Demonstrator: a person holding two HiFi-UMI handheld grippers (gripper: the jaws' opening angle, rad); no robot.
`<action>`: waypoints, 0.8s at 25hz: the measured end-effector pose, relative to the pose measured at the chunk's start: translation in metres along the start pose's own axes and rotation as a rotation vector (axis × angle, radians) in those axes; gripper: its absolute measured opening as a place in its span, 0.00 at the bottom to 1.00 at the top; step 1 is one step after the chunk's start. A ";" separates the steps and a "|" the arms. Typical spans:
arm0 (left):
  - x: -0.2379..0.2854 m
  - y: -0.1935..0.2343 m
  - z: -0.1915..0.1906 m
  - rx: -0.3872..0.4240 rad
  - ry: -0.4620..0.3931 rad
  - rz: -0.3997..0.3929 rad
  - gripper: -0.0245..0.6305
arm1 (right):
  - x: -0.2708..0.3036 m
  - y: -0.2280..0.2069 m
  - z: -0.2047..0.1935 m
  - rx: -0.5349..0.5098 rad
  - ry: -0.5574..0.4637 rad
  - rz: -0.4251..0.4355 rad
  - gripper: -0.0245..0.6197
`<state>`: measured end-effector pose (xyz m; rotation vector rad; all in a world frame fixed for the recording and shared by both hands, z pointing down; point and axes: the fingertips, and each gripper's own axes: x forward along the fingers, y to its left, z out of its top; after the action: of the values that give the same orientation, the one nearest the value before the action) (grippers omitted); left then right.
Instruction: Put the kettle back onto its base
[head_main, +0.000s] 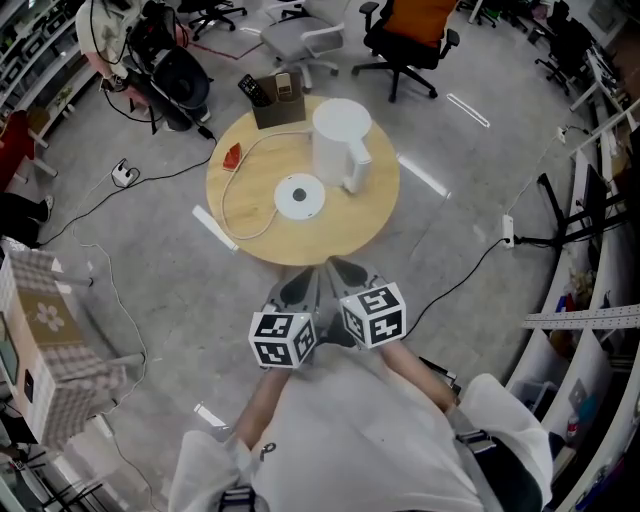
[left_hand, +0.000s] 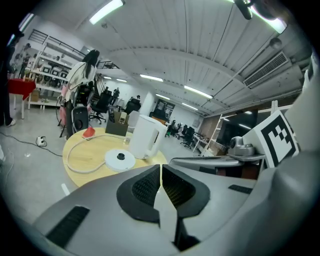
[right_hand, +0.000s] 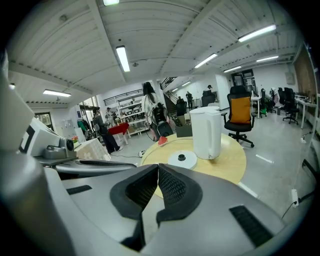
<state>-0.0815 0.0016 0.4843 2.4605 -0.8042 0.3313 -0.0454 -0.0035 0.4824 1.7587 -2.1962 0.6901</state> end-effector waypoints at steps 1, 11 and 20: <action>0.000 0.002 0.000 -0.001 0.003 0.007 0.09 | 0.000 0.000 0.000 0.002 -0.001 -0.003 0.08; 0.005 0.008 -0.001 -0.024 0.022 0.042 0.09 | -0.009 -0.008 0.004 0.009 -0.034 -0.021 0.08; 0.022 0.004 0.008 -0.037 0.006 0.025 0.09 | -0.010 -0.021 0.022 -0.035 -0.084 -0.015 0.08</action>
<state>-0.0660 -0.0164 0.4883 2.4157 -0.8317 0.3300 -0.0200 -0.0091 0.4634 1.8166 -2.2329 0.5811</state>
